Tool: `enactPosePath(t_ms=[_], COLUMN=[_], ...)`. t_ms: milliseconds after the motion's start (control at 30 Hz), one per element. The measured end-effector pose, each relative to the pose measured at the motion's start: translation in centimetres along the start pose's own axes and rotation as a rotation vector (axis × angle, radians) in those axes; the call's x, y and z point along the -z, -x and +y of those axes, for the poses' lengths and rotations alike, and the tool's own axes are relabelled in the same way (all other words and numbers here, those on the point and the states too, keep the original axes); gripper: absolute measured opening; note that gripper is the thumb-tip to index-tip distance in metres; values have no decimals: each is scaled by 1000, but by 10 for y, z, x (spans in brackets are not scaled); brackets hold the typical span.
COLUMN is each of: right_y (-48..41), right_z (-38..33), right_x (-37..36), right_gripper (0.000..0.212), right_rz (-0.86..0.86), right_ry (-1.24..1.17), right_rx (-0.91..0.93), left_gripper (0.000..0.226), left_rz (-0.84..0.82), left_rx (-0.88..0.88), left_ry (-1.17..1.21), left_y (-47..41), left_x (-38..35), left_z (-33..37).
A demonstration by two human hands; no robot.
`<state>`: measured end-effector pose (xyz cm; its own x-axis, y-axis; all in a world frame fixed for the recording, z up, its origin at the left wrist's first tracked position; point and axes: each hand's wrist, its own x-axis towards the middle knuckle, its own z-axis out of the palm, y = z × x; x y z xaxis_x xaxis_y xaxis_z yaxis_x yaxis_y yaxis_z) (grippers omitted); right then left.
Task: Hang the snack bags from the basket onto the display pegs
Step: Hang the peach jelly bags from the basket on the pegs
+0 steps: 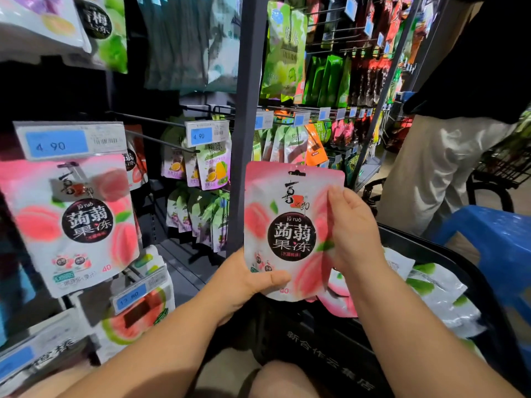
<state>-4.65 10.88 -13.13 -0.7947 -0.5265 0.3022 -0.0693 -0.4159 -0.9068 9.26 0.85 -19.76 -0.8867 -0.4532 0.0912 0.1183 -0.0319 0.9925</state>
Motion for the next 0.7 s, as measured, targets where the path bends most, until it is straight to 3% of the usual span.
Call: enactPosePath(t_ms=[133,200,333,400,500,567,633,700], right_y=[-2,0,8,15,23,25,23,24], right_z=[6,7,26,37,47,49,51,52], right_x=[9,23,70,98,127,136,141,140], right_gripper=[29,30,11,31,65,74,74,59], right_rz=[-1,-59,-210,-340,-541,-557,-547,-555], right_ry=[142,373,954,1170,1136,1105,1078,1079], right_rx=[-64,-105,-163,-248,-274,-281,-293,-279], left_gripper=[55,54,38,33,33,33,33,34], left_rz=[-6,30,150,189,198,196,196,202], left_rx=[42,63,78,88,95,96,98,101], left_ry=[136,183,227,217,212,203,199,197], left_y=[1,0,-1,-2,-3,-2,-1,-1], left_x=[-2,-2,1,3,4,3,2,1], left_z=[-4,-7,-12,-14,-16,-17,-18,-19])
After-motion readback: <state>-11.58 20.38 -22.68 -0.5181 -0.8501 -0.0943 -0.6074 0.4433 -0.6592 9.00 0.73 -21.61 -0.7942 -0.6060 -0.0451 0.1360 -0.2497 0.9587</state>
